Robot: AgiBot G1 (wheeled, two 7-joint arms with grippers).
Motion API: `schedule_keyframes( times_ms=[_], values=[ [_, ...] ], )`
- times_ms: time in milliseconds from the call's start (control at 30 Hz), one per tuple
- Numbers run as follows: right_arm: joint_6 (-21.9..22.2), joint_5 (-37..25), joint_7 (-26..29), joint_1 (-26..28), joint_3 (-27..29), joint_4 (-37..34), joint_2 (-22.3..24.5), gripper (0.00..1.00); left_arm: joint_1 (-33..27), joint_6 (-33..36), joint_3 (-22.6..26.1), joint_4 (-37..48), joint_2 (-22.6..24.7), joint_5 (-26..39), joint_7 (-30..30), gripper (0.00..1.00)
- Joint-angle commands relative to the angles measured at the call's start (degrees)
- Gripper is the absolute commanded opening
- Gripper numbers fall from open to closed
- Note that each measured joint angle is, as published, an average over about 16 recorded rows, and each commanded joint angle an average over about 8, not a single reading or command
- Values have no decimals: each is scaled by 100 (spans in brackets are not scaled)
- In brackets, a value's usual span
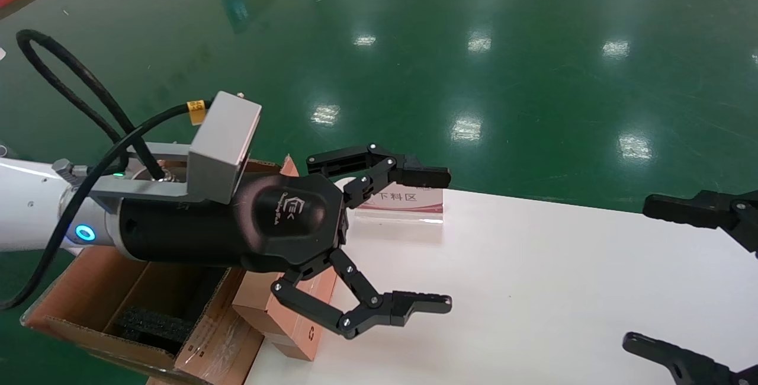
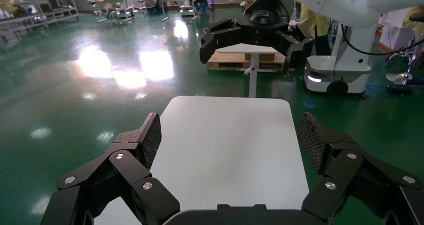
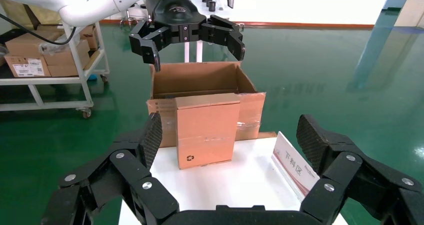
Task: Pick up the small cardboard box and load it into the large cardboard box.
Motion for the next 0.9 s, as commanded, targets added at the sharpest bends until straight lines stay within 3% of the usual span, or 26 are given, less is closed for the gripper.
schedule_keyframes(
  times_ms=[33, 267, 500, 700, 900],
  values=[
    [0, 0, 0, 0, 0, -1, 0, 100, 3, -31, 17, -11, -8, 41, -22, 100],
    [-1, 2, -3, 2, -4, -3, 0, 100, -506, -105, 395, -206, -118, 948, -558, 100],
    [0, 4, -4, 3, -7, -4, 2, 100, -1401, 158, 996, -270, -23, 2235, -1336, 100],
    [1, 5, -6, 4, -10, -4, 3, 100, -2309, 496, 1761, -278, 242, 3331, -2137, 100],
    [2, 7, -7, 5, -12, -4, 4, 100, -3140, 613, 2806, -258, 411, 3977, -2928, 100]
  ],
)
